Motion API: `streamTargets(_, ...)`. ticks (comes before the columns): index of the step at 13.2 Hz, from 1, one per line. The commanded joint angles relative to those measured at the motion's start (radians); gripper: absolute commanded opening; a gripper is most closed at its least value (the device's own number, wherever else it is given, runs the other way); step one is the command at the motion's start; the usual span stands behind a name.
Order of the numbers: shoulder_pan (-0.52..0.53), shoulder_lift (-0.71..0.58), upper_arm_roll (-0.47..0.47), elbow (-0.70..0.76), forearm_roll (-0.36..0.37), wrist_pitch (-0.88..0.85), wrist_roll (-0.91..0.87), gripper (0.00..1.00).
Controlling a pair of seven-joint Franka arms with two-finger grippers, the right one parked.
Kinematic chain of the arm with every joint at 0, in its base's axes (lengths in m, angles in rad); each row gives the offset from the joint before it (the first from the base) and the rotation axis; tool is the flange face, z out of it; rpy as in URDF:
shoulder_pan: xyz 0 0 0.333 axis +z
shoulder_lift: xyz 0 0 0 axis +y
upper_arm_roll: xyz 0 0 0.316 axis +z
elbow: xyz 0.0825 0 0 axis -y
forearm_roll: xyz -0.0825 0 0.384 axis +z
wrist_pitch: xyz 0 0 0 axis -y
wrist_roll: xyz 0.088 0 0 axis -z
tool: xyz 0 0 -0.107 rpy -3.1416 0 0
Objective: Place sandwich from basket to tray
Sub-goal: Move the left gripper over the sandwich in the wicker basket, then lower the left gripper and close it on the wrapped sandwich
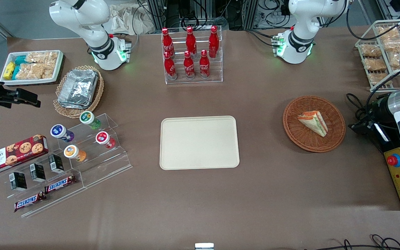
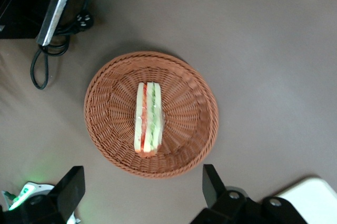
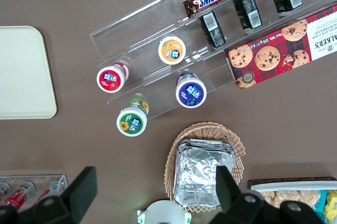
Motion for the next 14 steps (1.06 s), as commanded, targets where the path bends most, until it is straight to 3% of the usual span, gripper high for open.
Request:
streamTargets(1, -0.003, -0.101, 0.013, -0.190, 0.019, 0.168, -0.103, 0.99)
streamTargets(6, -0.013, -0.259, -0.018, -0.491, 0.048, 0.405, -0.226, 0.99)
streamTargets(14, -0.013, -0.273, -0.062, -0.712, 0.049, 0.657, -0.350, 0.99)
